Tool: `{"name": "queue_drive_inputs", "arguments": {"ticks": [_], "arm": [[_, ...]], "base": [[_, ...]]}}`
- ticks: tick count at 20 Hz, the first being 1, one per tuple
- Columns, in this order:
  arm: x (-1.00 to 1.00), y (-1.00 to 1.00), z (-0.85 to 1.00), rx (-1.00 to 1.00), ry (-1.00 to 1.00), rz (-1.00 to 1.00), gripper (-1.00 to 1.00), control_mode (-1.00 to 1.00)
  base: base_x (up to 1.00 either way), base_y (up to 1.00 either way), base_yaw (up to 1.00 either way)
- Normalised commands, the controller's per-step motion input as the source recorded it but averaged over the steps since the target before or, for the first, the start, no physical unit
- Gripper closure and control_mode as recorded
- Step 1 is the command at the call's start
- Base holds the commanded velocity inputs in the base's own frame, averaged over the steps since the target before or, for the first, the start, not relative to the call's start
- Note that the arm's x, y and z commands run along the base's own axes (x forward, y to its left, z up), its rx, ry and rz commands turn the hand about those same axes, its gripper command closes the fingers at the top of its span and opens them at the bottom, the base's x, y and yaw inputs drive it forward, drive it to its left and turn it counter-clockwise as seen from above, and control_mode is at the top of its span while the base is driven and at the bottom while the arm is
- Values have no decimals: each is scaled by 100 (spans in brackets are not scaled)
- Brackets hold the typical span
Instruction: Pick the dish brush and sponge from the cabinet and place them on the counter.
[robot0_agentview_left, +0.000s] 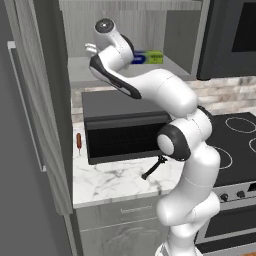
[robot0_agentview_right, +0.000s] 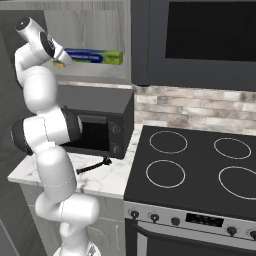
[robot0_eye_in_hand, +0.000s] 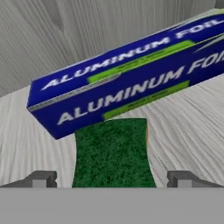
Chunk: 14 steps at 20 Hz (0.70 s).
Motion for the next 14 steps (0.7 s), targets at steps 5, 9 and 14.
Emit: {"name": "queue_drive_inputs", "arguments": {"ticks": [5, 9, 14], "arm": [[-7, 0, -31, 0, 12, -1, -100, -100], [-1, 0, -31, 0, 15, 0, -100, -100], [2, 0, -27, 0, 17, 0, 100, -100]], "base": [[0, 0, 0], [0, 0, 0], [0, 0, 0]]}}
